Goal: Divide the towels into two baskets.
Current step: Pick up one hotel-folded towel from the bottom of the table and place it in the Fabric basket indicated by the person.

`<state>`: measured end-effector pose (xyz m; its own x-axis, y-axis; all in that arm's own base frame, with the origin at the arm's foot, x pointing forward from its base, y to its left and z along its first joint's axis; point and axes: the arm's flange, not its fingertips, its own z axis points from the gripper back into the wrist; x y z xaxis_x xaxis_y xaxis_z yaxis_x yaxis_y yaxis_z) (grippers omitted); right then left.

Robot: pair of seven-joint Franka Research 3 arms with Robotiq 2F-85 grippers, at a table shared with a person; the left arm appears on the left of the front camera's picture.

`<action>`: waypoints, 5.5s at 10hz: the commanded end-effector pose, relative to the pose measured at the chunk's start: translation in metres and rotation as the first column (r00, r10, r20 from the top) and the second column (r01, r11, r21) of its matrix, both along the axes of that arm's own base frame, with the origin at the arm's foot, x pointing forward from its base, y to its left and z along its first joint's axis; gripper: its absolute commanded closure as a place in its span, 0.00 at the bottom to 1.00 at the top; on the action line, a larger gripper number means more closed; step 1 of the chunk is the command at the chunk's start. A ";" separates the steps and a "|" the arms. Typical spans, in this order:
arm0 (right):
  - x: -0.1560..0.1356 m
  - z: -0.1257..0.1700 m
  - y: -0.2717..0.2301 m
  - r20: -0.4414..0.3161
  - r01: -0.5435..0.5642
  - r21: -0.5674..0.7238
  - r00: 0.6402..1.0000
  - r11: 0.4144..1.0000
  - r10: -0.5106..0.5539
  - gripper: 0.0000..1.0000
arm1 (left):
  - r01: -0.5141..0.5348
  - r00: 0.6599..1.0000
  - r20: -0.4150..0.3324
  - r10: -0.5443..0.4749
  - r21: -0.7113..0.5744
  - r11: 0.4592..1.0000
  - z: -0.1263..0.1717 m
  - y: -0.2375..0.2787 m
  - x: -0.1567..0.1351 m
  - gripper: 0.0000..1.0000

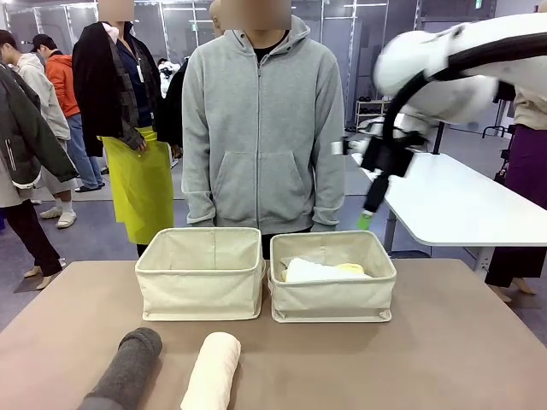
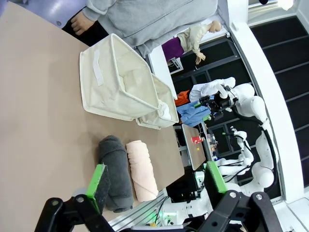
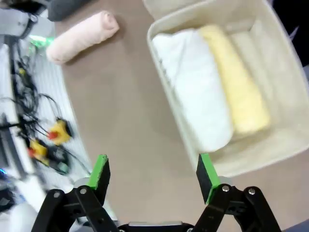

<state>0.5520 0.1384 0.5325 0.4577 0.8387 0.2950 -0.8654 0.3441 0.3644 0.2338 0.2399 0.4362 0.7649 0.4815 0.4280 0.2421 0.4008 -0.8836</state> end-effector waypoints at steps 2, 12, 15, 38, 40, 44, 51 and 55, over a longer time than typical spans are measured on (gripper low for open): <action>-0.034 -0.028 -0.135 -0.369 0.352 0.285 0.899 0.892 -0.237 0.10 | 0.004 1.000 0.021 -0.004 -0.010 1.000 0.001 0.002 -0.002 0.00; -0.192 -0.158 -0.386 -0.800 0.858 0.356 0.484 0.370 -0.353 0.10 | 0.004 1.000 0.021 -0.004 -0.010 1.000 0.001 0.002 -0.002 0.00; -0.192 -0.158 -0.386 -0.800 0.858 0.356 0.484 0.370 -0.353 0.10 | 0.004 1.000 0.021 -0.004 -0.010 1.000 0.001 0.002 -0.002 0.00; -0.192 -0.158 -0.386 -0.800 0.858 0.356 0.484 0.370 -0.353 0.10 | 0.587 0.768 -0.626 -0.139 0.599 0.545 0.002 -0.269 0.107 0.00; -0.192 -0.158 -0.386 -0.800 0.858 0.356 0.484 0.370 -0.353 0.10 | 0.582 0.772 -0.624 -0.119 0.619 0.528 -0.024 -0.288 0.105 0.00; -0.192 -0.158 -0.386 -0.800 0.858 0.356 0.484 0.370 -0.353 0.10 | 0.607 0.752 -0.642 -0.149 0.587 0.535 -0.039 -0.296 0.108 0.00; -0.192 -0.158 -0.386 -0.800 0.858 0.356 0.484 0.370 -0.353 0.10 | 0.603 0.718 -0.693 -0.063 0.575 0.553 -0.062 -0.309 0.136 0.00; -0.192 -0.158 -0.386 -0.800 0.858 0.356 0.484 0.370 -0.353 0.10 | 0.632 0.667 -0.740 -0.084 0.504 0.589 -0.095 -0.320 0.124 0.00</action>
